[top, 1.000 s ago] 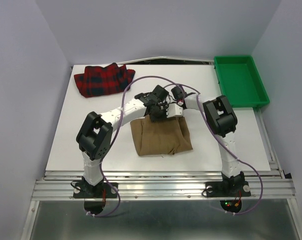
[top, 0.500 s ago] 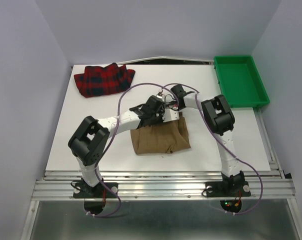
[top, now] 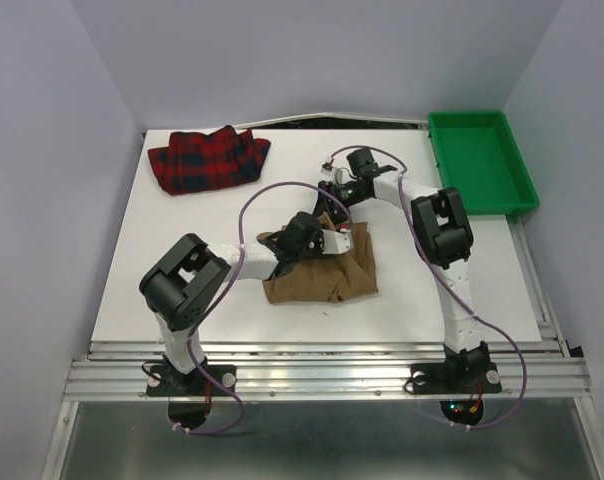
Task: Fold and stack the skirts
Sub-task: Fold the skirt
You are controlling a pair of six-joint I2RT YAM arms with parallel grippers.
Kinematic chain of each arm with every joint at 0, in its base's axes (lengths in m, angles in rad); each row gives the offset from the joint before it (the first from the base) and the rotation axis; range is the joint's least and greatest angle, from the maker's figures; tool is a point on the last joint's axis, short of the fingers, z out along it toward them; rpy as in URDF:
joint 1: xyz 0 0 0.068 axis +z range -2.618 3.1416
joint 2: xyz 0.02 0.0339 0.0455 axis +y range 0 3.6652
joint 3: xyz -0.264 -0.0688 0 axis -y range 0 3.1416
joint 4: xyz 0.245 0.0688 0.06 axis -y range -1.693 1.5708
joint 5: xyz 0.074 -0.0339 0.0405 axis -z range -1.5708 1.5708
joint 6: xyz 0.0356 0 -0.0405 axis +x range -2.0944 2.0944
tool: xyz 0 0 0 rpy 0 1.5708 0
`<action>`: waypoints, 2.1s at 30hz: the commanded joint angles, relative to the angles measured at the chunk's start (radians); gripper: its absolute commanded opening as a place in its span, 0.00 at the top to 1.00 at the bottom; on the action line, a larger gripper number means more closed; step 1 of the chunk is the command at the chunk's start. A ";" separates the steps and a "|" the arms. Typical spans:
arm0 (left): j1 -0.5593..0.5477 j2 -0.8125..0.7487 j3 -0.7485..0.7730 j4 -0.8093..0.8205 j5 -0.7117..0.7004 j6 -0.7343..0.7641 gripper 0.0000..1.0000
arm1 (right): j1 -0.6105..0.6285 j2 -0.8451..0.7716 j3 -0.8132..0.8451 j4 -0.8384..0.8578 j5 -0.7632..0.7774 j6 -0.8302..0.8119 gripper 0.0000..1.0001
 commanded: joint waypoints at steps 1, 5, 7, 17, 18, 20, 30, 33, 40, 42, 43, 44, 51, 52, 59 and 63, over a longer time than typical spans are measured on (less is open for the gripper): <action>-0.023 0.062 -0.031 -0.001 0.057 0.036 0.67 | -0.010 0.047 0.039 -0.003 0.257 -0.020 0.36; -0.023 0.068 -0.013 -0.050 0.091 0.068 0.57 | -0.078 0.053 0.115 -0.002 0.286 0.006 0.30; -0.023 0.072 0.019 -0.085 0.105 0.077 0.52 | -0.104 0.050 0.138 -0.002 0.275 0.027 0.28; -0.019 -0.064 0.220 -0.242 0.074 0.034 0.35 | -0.282 -0.094 0.168 -0.005 0.185 0.078 0.12; -0.017 -0.081 0.241 -0.259 0.074 0.022 0.25 | -0.291 -0.116 0.163 -0.003 0.174 0.078 0.09; -0.016 -0.128 0.313 -0.319 0.071 -0.024 0.02 | -0.302 -0.191 0.137 -0.003 0.148 0.084 0.05; 0.016 -0.398 0.337 -0.512 0.255 -0.390 0.01 | -0.268 -0.563 -0.250 0.194 -0.077 0.283 0.19; 0.030 -0.493 0.236 -0.505 0.350 -0.529 0.01 | -0.209 -0.621 -0.344 0.187 -0.105 0.268 0.24; 0.061 -0.616 -0.080 -0.310 0.640 -0.858 0.24 | -0.021 -0.628 -0.551 0.147 -0.082 0.188 0.35; 0.104 -0.592 -0.139 -0.285 0.687 -0.973 0.33 | -0.021 -0.615 -0.620 0.168 -0.059 0.190 0.37; 0.121 -0.578 -0.159 -0.249 0.703 -1.016 0.40 | -0.021 -0.609 -0.637 0.174 -0.051 0.181 0.38; 0.142 -0.549 -0.201 -0.221 0.723 -1.062 0.42 | -0.021 -0.581 -0.647 0.141 -0.039 0.133 0.39; 0.306 -0.354 -0.249 -0.053 0.734 -1.271 0.44 | -0.021 -0.416 -0.616 0.093 0.157 0.058 0.46; 0.320 -0.321 -0.236 -0.055 0.729 -1.271 0.44 | -0.021 -0.394 -0.599 0.099 0.178 0.053 0.46; 0.412 -0.049 -0.001 -0.119 0.605 -1.216 0.45 | -0.021 -0.207 -0.327 0.101 0.289 0.009 0.46; 0.441 0.005 0.126 -0.165 0.594 -1.175 0.44 | -0.021 -0.156 -0.185 0.076 0.306 -0.004 0.46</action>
